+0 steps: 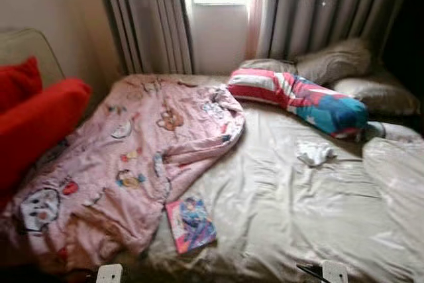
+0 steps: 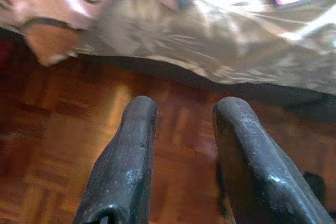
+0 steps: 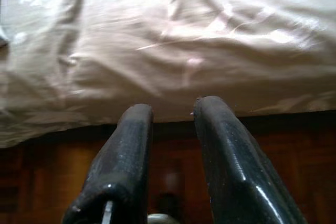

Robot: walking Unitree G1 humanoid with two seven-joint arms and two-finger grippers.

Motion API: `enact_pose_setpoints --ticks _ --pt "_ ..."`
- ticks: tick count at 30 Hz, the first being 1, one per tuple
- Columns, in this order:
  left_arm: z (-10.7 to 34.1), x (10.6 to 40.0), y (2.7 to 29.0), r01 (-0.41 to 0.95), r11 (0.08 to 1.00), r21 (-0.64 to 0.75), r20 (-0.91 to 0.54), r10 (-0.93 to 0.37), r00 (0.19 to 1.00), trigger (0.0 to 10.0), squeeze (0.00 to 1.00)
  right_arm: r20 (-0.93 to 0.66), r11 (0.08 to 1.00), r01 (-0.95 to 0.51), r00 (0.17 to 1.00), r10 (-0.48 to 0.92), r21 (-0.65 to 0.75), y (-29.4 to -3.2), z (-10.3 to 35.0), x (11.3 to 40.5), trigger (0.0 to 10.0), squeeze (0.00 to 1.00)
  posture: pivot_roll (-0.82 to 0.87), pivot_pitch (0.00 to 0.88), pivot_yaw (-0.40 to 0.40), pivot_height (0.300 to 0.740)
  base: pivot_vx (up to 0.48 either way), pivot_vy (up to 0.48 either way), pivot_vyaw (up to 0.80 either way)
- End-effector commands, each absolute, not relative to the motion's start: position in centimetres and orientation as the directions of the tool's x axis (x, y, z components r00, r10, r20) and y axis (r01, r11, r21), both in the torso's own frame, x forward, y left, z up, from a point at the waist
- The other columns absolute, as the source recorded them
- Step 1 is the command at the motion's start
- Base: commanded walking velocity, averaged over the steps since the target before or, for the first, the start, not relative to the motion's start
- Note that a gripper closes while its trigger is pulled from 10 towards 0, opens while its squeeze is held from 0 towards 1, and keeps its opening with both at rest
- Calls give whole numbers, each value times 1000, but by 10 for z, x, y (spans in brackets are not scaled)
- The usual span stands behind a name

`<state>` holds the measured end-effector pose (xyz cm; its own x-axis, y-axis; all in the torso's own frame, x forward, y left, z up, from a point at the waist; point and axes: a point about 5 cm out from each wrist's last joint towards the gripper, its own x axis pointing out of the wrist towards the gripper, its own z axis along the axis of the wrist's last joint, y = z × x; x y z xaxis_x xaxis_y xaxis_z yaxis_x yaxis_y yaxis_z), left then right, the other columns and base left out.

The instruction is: Clean up the room

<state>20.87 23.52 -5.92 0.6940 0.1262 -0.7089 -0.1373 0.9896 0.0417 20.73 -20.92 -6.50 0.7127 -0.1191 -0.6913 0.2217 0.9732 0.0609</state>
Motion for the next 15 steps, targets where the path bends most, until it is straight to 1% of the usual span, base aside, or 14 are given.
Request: enact_pose_setpoints --ticks 1,15 --pt "-60 209 232 -130 991 39 -714 119 690 10000 0 -703 971 232 699 -133 48 -214 -67 202 10000 0 -74 2 53 740 0 480 0" --pt "-61 207 233 -125 991 45 -718 119 686 10000 0 -700 971 231 702 -130 52 -213 -67 201 10000 0 -75 0 58 740 0 480 0"
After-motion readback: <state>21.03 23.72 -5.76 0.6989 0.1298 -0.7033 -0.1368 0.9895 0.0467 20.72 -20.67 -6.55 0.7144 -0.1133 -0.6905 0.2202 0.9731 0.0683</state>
